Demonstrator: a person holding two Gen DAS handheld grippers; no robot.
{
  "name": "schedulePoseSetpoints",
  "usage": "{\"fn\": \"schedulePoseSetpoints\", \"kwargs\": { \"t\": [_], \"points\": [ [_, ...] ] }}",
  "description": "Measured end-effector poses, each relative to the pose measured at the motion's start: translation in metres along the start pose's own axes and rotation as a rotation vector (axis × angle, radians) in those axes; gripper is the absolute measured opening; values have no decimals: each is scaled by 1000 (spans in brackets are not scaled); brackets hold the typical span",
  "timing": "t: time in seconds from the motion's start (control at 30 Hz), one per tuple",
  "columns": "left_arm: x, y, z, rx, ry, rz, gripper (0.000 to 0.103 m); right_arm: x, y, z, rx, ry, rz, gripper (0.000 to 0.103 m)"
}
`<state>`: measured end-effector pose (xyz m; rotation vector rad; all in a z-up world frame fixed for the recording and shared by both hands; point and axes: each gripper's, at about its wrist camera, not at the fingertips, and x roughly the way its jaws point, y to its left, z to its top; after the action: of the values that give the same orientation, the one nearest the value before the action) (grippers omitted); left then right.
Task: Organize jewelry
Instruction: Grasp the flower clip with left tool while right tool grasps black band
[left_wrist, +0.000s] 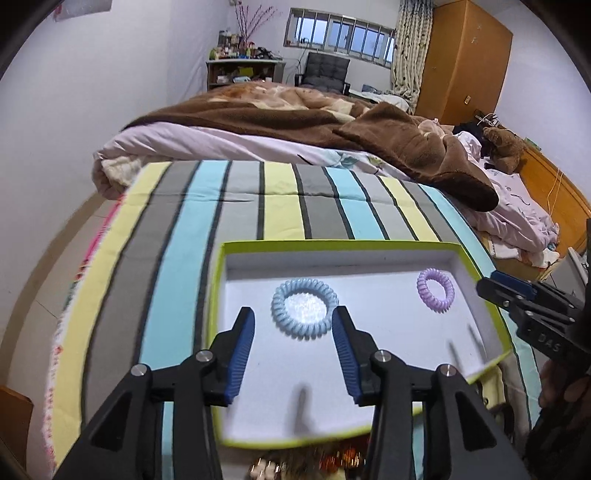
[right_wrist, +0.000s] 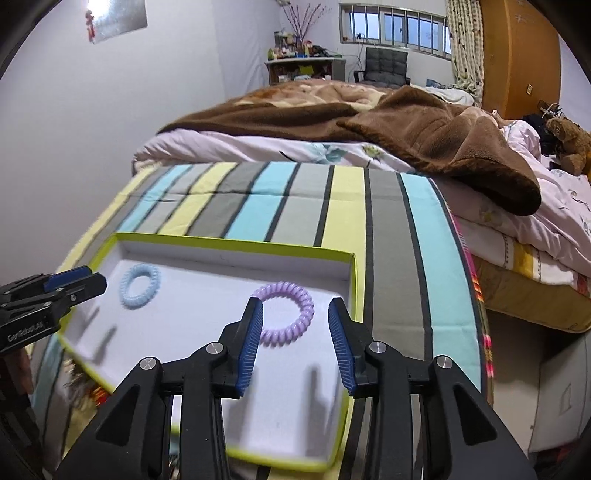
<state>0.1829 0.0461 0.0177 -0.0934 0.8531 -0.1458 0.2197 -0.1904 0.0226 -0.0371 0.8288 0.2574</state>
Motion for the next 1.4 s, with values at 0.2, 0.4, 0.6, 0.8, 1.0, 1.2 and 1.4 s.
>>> {"fn": "schedulePoseSetpoints", "kwargs": {
  "t": [0.2, 0.4, 0.6, 0.8, 1.0, 1.2, 1.4],
  "points": [
    [-29, 6, -23, -35, -20, -41, 49, -33, -5, -25, 2, -20, 34, 38],
    [-53, 10, -50, -52, -40, -40, 49, -56, -15, -57, 10, -13, 47, 38],
    [-67, 13, -71, -80, -41, -37, 49, -67, -21, -85, -25, 14, 45, 38],
    [-74, 15, -86, -108, -37, -23, 49, -68, -22, -106, -37, 51, 63, 38],
    [-75, 15, -102, -103, 0, -20, 49, -63, -17, -118, -48, 83, 84, 38],
    [-76, 20, -116, -105, 23, -25, 49, -56, -13, -123, -41, 116, 63, 38],
    [-73, 28, -122, -115, 38, -12, 49, -57, -9, -127, -63, 110, 29, 11]
  ]
}}
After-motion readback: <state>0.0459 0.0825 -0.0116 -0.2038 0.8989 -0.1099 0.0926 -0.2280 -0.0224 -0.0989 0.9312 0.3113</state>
